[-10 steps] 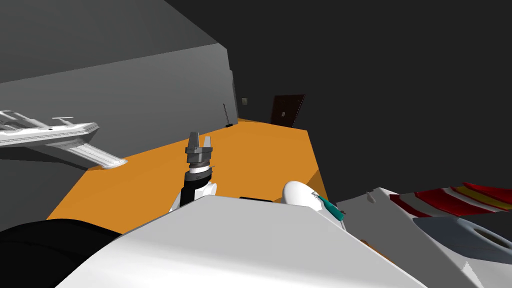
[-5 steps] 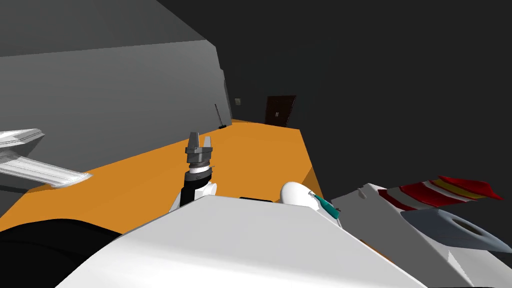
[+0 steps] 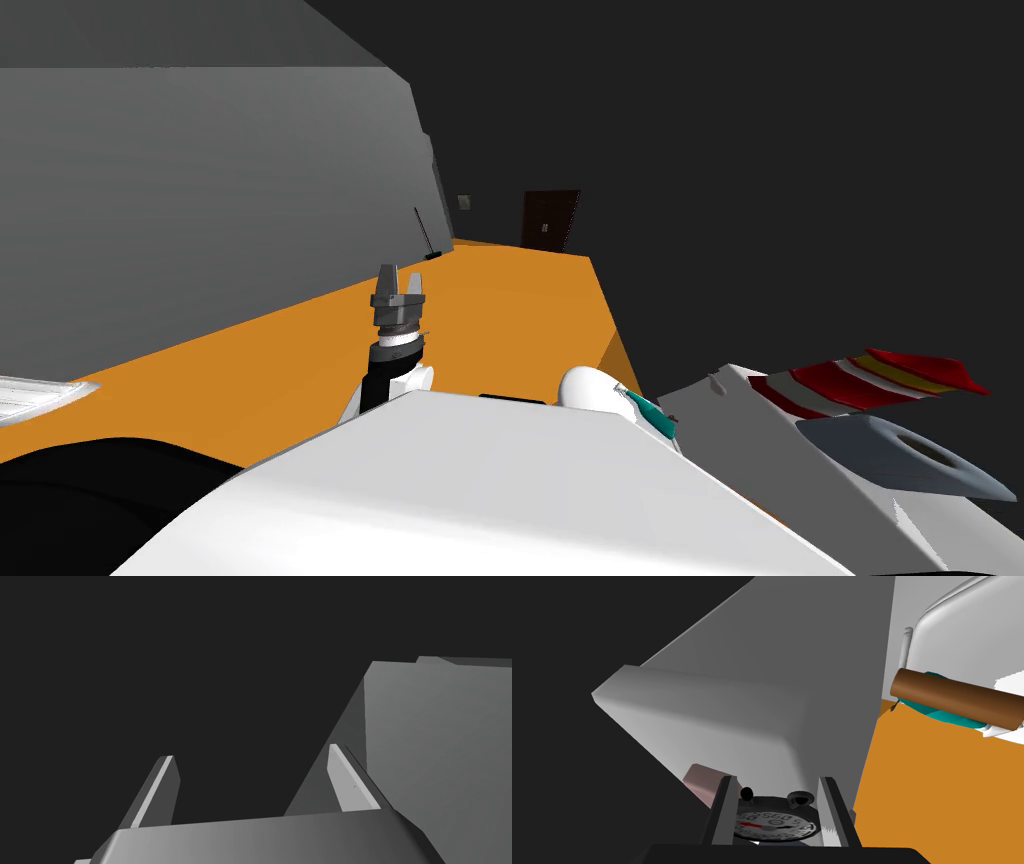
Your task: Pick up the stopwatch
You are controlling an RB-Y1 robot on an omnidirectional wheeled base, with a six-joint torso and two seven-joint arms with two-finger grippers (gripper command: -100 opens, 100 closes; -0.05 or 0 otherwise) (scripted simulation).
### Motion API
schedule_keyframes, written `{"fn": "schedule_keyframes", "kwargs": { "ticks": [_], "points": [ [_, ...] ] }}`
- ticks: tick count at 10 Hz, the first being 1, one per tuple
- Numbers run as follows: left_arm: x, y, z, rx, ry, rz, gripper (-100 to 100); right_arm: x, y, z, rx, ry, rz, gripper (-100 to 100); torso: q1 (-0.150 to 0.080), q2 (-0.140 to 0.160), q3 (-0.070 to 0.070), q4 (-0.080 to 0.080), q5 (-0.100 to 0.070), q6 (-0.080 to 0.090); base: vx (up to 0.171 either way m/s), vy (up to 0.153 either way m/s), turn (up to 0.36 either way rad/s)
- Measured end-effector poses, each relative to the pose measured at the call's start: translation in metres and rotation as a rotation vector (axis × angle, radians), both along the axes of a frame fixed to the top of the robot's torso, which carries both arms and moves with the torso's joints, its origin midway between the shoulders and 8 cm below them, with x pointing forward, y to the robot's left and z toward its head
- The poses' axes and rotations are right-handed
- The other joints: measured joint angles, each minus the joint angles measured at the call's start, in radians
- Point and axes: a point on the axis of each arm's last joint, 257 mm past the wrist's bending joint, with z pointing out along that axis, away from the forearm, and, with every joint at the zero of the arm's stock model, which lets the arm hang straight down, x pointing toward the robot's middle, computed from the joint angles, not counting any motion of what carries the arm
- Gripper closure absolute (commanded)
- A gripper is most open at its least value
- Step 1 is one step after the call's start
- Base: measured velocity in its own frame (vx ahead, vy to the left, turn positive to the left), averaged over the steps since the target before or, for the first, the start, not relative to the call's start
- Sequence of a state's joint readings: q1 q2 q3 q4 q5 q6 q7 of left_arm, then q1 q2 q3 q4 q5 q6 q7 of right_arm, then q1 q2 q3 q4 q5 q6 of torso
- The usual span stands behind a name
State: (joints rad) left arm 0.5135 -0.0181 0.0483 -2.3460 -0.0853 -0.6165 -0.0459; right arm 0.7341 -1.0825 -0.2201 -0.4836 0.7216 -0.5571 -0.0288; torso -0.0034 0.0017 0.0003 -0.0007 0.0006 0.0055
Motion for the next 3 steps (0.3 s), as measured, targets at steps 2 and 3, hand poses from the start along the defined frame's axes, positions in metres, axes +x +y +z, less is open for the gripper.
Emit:
{"fn": "schedule_keyframes", "kwargs": {
  "ticks": [2,3],
  "points": [
    [0.0,0.0,0.0,0.0,0.0,0.0,0,0.0003,0.002,0.0027,-0.003,-0.002,0.027,100,-0.001,-0.001,0.0,0.0,0.0,0.0,0.073,0.001,-0.056],
    [0.0,0.0,0.0,0.0,0.0,0.0,0,0.0002,0.0022,0.0026,-0.003,-0.001,0.029,0,-0.001,0.003,0.001,0.0,0.0,-0.001,0.008,0.001,0.004]
  ]
}}
